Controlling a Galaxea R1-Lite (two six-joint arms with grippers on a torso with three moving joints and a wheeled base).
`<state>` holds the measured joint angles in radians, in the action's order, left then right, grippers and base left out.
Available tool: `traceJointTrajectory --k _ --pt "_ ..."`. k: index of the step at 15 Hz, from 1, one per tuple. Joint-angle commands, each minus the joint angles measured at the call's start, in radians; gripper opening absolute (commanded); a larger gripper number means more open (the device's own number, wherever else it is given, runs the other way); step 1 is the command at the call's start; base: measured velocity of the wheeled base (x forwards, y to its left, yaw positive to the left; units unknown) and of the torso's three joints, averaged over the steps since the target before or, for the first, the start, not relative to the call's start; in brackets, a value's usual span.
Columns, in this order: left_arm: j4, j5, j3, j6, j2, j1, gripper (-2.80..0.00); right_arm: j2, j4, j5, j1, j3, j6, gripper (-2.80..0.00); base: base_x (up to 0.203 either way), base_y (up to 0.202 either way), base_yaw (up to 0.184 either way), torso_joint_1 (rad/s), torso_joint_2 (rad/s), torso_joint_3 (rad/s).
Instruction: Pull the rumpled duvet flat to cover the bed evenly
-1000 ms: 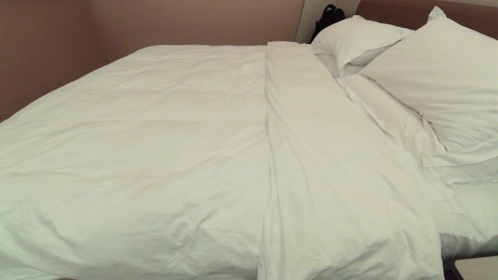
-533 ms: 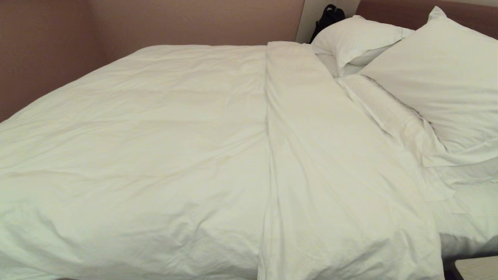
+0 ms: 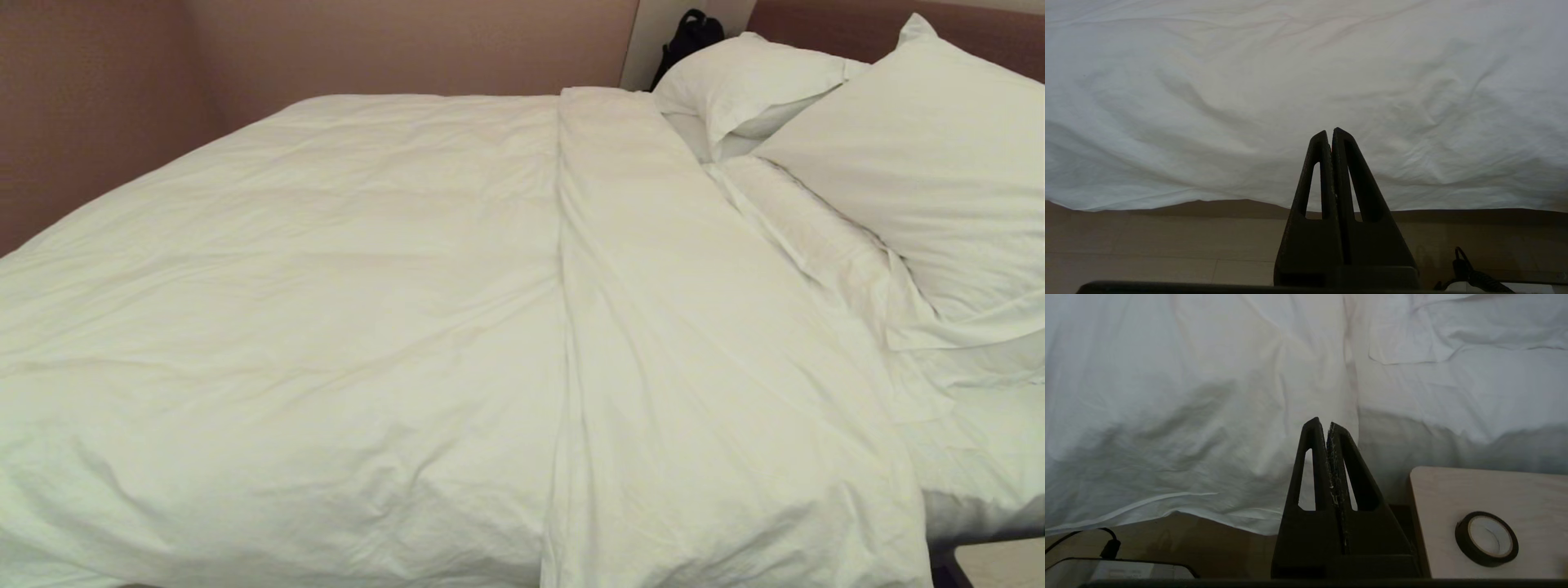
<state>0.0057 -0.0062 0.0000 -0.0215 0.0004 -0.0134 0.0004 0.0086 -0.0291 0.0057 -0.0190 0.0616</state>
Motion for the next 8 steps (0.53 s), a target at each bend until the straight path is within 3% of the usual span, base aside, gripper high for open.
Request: traceJointTrajectory --k 1,8 --pt "0.0 0.0 0.0 0.0 0.0 0.0 -2.8 0.0 0.001 0.003 0.0 0.017 0.001 -2.8 0.0 0.0 0.0 0.0 0.0 0.0" --pt "0.0 0.0 0.0 0.0 0.0 0.0 -2.8 0.0 -0.002 0.003 -0.001 0.019 -0.017 -2.8 0.0 0.0 0.0 0.0 0.0 0.0"
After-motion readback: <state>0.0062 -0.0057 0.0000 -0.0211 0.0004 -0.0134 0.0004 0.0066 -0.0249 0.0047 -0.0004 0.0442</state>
